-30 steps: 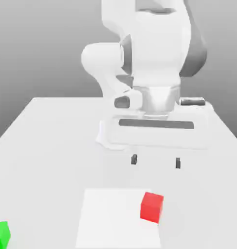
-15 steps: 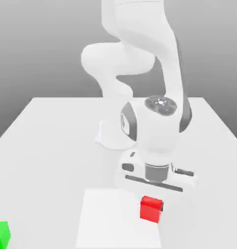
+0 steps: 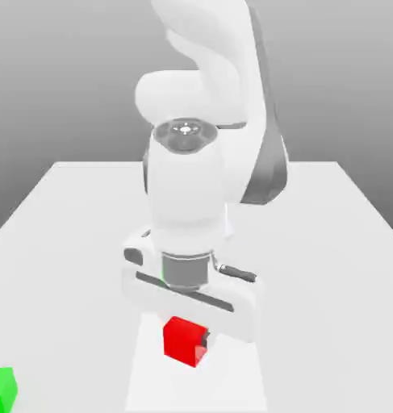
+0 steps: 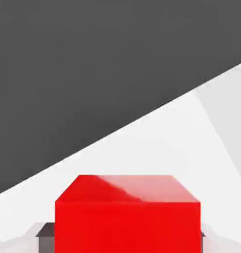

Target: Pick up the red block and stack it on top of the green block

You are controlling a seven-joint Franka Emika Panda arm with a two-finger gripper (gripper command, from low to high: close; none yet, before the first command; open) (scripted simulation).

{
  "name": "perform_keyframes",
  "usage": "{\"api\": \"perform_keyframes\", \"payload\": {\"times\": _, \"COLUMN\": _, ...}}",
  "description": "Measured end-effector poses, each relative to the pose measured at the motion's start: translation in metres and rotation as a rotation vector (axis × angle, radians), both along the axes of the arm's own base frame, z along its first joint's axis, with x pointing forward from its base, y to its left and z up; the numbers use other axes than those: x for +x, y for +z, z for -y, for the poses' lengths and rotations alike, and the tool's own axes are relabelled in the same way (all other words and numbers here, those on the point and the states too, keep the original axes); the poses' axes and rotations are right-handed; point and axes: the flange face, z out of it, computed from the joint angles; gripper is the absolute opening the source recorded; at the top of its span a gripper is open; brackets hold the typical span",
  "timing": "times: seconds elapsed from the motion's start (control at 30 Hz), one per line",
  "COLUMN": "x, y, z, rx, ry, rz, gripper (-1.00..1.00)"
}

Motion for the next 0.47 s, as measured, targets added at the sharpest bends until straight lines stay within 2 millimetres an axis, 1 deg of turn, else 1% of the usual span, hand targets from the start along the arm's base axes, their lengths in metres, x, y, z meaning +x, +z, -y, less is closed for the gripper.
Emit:
{"api": "perform_keyframes", "payload": {"times": 0.1, "x": 0.009, "y": 0.007, "z": 0.074, "rx": 0.0, "ry": -0.074, "rz": 0.001, "gripper": -1.0}}
{"api": "perform_keyframes", "payload": {"times": 0.2, "x": 0.007, "y": 0.014, "z": 0.149, "rx": -0.003, "ry": -0.143, "rz": 0.002, "gripper": -1.0}}
{"api": "perform_keyframes", "payload": {"times": 0.23, "x": 0.005, "y": 0.011, "z": 0.173, "rx": -0.004, "ry": -0.166, "rz": 0.002, "gripper": -1.0}}
{"api": "perform_keyframes", "payload": {"times": 0.27, "x": 0.003, "y": 0.0, "z": 0.192, "rx": -0.006, "ry": -0.182, "rz": 0.003, "gripper": -1.0}}
{"api": "perform_keyframes", "payload": {"times": 0.3, "x": 0.002, "y": -0.014, "z": 0.201, "rx": -0.007, "ry": -0.19, "rz": 0.002, "gripper": -1.0}}
{"api": "perform_keyframes", "payload": {"times": 0.33, "x": 0.001, "y": -0.029, "z": 0.206, "rx": -0.007, "ry": -0.194, "rz": 0.002, "gripper": -1.0}}
{"api": "perform_keyframes", "payload": {"times": 0.37, "x": 0.0, "y": -0.039, "z": 0.208, "rx": -0.008, "ry": -0.196, "rz": 0.002, "gripper": 1.0}}
{"api": "perform_keyframes", "payload": {"times": 0.47, "x": 0.0, "y": -0.039, "z": 0.208, "rx": -0.008, "ry": -0.196, "rz": 0.002, "gripper": 1.0}}
